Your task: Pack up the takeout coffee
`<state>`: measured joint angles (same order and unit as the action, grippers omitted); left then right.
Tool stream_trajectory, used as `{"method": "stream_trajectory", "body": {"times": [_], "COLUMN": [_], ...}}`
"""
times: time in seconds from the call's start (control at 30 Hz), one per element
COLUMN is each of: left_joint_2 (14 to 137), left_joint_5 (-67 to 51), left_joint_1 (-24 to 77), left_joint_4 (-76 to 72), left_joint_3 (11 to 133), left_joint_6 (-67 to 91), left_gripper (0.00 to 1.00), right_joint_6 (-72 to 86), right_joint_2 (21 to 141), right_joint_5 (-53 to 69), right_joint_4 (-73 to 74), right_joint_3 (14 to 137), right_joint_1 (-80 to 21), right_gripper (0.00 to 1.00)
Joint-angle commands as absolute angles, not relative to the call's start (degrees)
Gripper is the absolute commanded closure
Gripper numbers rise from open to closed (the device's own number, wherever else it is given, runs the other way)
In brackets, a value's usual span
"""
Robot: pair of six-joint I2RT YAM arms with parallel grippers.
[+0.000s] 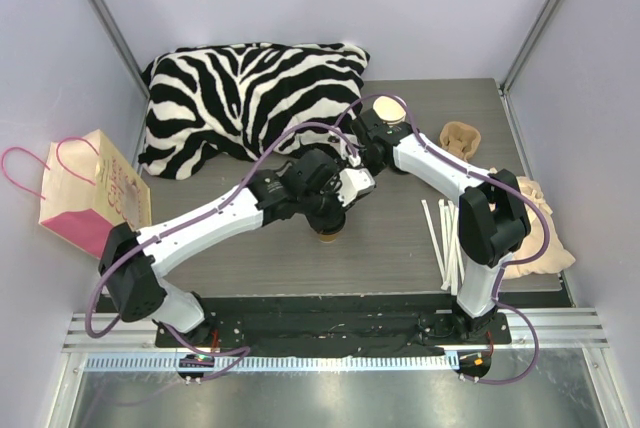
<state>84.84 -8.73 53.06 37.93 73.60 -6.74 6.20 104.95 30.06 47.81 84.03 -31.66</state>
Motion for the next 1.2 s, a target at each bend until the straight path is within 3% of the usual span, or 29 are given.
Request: {"method": "stream_trajectory", "body": {"times": [0.0,0.33,0.57,0.73,0.93,1.0,1.17], "left_joint_2": [87.2,88.2,84.4,82.4,76.3,74.5,66.9], "left_joint_5": [-8.0,-7.3,-7.0,-8.3,-21.4,-26.7,-29.1], "left_joint_1": [53.3,52.5,52.5,52.4,43.3,38.9,33.1], "left_joint_4": [33.9,30.3,35.3,38.1,37.4,36.7,33.3], "left_joint_3": [71.1,64.3,71.5,72.0,67.0,66.0,60.6], "left_joint_6": [-8.3,-9.1,-9.1,-9.1,-1.5,2.6,9.8], "left_gripper": [0.81,0.82,0.81,0.72,0.48,0.42,0.3], "right_joint_6": [5.3,5.2,5.4,4.9,3.6,3.2,2.3], "right_joint_2": [106.3,106.4,106.6,106.4,103.7,102.6,98.8], "right_joint_5": [27.3,27.2,27.3,27.9,33.8,35.0,33.8], "right_joint_4": [48.2,48.2,48.3,48.7,48.9,48.6,49.1], "right_joint_3": [84.6,84.5,85.0,86.7,89.5,90.4,91.1], "right_joint_1": [-32.1,-32.1,-32.1,-32.1,-31.2,-30.9,-30.2], "right_gripper": [0.84,0.84,0.84,0.81,0.53,0.37,0.3]}}
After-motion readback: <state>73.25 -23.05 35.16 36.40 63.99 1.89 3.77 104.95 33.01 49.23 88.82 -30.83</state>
